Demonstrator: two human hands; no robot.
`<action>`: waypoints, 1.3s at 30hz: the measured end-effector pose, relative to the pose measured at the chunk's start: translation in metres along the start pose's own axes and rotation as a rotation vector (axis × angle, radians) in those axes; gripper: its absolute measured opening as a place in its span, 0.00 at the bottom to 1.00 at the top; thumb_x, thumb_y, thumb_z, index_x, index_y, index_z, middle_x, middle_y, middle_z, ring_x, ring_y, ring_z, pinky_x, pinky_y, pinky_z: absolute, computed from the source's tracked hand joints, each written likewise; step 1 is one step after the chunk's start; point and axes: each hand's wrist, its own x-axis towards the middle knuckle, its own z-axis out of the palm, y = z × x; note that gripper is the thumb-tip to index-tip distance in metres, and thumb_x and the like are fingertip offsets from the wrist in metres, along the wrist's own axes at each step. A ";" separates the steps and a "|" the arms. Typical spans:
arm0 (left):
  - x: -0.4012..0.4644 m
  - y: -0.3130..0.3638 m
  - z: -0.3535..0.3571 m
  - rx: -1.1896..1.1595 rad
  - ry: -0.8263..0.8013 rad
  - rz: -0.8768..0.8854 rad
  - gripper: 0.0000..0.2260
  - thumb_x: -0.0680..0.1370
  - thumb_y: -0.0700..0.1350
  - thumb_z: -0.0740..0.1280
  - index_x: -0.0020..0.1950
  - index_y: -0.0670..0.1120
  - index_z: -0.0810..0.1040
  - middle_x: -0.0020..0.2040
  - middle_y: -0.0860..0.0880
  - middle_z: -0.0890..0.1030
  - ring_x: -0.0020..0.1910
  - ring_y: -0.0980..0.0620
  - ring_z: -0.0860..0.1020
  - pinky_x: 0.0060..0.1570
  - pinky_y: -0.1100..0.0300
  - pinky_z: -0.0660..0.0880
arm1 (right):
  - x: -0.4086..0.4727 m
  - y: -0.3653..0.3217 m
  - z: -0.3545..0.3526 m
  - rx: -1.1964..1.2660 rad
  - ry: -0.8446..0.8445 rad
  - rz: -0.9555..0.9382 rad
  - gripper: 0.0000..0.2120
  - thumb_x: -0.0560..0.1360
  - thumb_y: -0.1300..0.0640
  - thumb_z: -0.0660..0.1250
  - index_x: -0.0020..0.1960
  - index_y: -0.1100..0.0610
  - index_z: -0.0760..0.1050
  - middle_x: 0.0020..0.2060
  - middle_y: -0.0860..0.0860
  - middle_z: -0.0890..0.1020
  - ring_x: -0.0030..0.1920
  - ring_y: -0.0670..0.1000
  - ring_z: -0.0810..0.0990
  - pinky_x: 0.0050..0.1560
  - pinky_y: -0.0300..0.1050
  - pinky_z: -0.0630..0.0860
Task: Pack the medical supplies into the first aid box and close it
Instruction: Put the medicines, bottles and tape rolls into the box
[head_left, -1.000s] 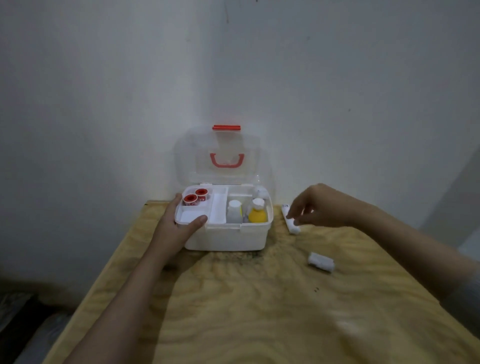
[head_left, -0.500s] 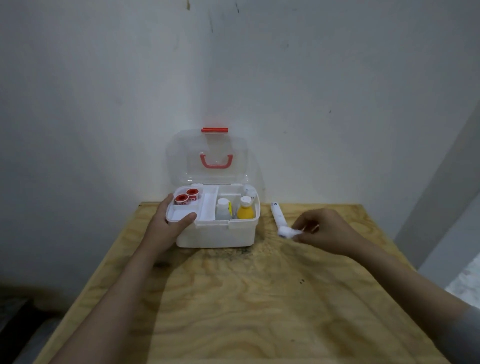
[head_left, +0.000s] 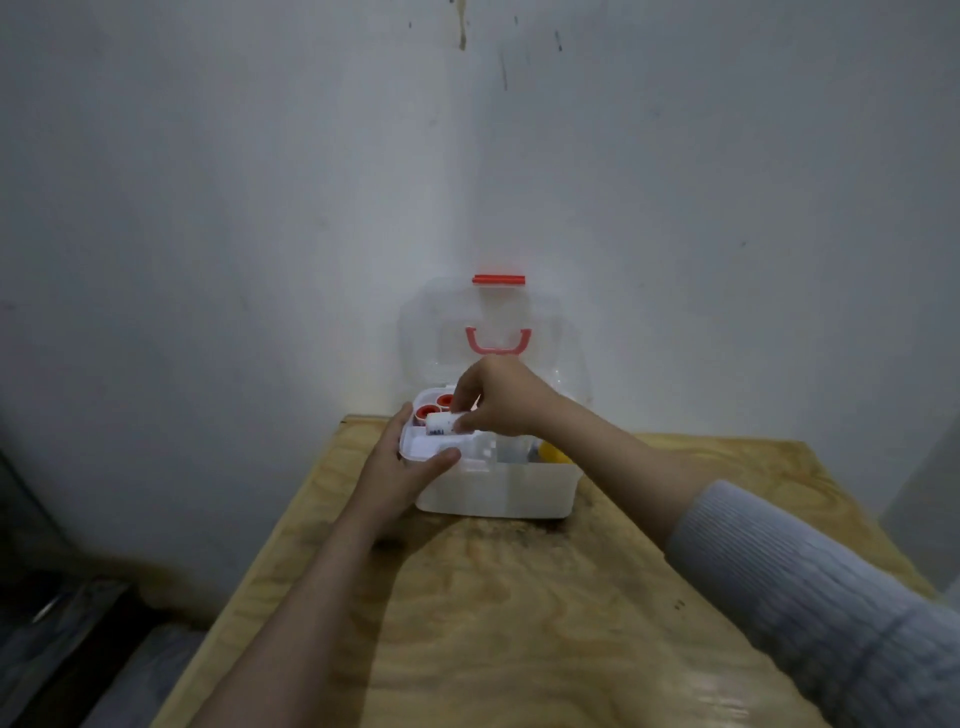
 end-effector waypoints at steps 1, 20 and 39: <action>0.000 -0.001 0.000 -0.005 -0.004 -0.003 0.40 0.60 0.70 0.70 0.70 0.63 0.64 0.65 0.61 0.71 0.59 0.56 0.72 0.50 0.64 0.74 | 0.005 -0.002 0.005 -0.024 -0.032 0.007 0.10 0.68 0.58 0.75 0.48 0.58 0.83 0.45 0.52 0.85 0.42 0.47 0.81 0.47 0.41 0.79; -0.003 -0.004 0.002 -0.115 0.036 0.020 0.29 0.62 0.64 0.74 0.60 0.75 0.66 0.56 0.74 0.75 0.56 0.70 0.74 0.44 0.72 0.75 | -0.061 0.117 -0.028 0.396 0.460 0.308 0.05 0.69 0.56 0.73 0.45 0.54 0.83 0.39 0.49 0.85 0.40 0.45 0.82 0.42 0.37 0.77; -0.001 -0.011 0.003 -0.109 0.049 0.015 0.37 0.61 0.66 0.74 0.68 0.65 0.66 0.61 0.67 0.74 0.58 0.63 0.75 0.46 0.68 0.75 | -0.110 0.154 0.001 0.514 0.606 0.678 0.04 0.66 0.57 0.75 0.39 0.50 0.82 0.37 0.52 0.85 0.36 0.49 0.83 0.39 0.46 0.79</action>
